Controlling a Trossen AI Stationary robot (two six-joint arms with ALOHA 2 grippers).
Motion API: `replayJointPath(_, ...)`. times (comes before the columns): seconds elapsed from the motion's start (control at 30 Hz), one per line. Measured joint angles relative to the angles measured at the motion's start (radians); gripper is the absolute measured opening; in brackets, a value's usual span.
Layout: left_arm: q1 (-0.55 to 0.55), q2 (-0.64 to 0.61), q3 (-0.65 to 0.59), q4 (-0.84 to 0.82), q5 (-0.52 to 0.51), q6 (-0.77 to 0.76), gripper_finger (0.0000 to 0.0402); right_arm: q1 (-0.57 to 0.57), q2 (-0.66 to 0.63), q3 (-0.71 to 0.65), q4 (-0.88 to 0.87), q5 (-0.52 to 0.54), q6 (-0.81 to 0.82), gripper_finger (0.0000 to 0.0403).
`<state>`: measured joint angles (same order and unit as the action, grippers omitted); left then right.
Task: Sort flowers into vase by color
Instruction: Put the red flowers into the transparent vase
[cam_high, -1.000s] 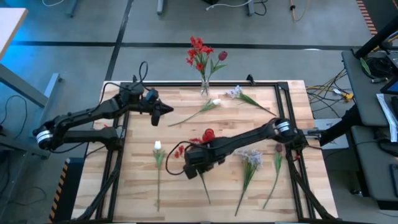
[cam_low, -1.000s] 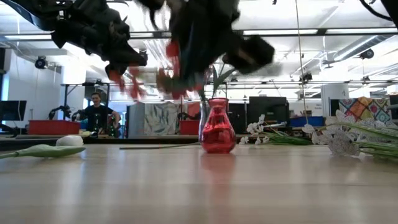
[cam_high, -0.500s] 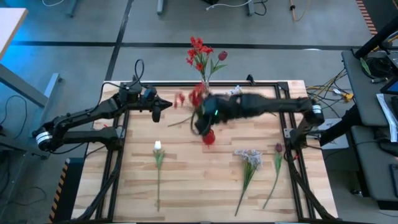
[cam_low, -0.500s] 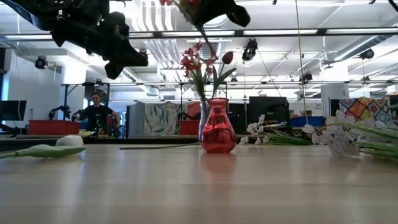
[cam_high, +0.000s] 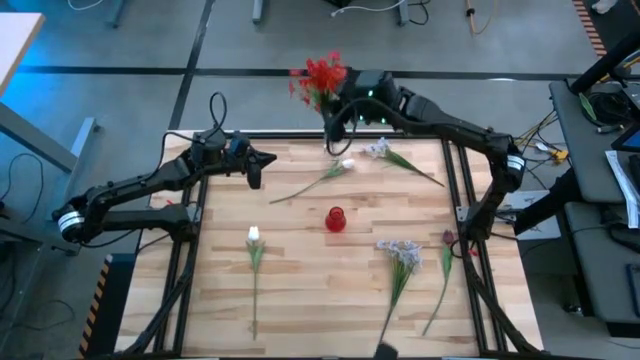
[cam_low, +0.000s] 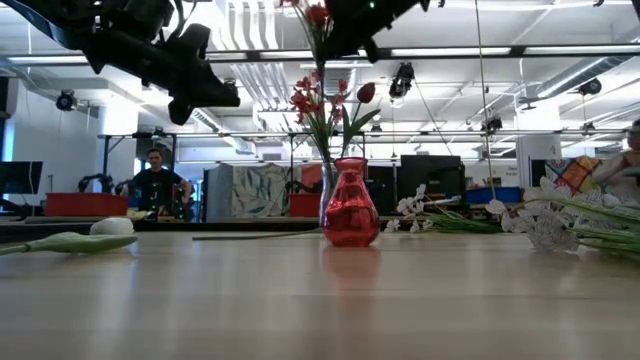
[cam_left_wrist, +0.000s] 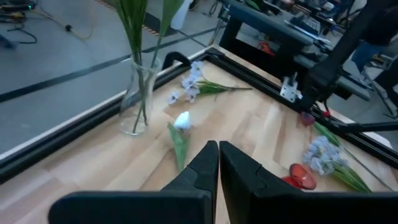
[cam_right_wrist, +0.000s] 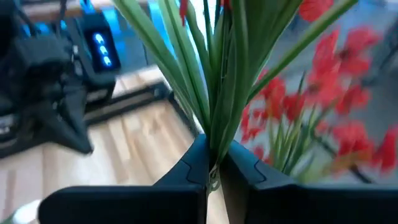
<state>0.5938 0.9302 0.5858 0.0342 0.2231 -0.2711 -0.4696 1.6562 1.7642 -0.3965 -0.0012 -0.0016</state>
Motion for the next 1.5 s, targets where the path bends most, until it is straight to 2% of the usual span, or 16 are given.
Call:
replayJointPath(0.27,0.000,0.000,0.000,0.019,-0.022,0.000,0.0000,-0.070,0.002,-0.173,0.251,-0.026,-0.126,0.0010)
replayJointPath(0.57,0.000,0.000,0.000,0.019,-0.043,0.000,0.0000,-0.088,0.003,-0.309,0.422,-0.025,-0.172,0.0009)
replayJointPath(1.07,0.000,0.000,0.000,0.019,-0.043,-0.004,0.0000,-0.081,0.000,-0.322,0.439,0.020,-0.330,0.0009)
replayJointPath(1.5,0.000,0.000,0.001,0.019,-0.042,-0.004,0.0000,-0.025,0.000,-0.322,0.439,0.020,-0.309,0.0009)
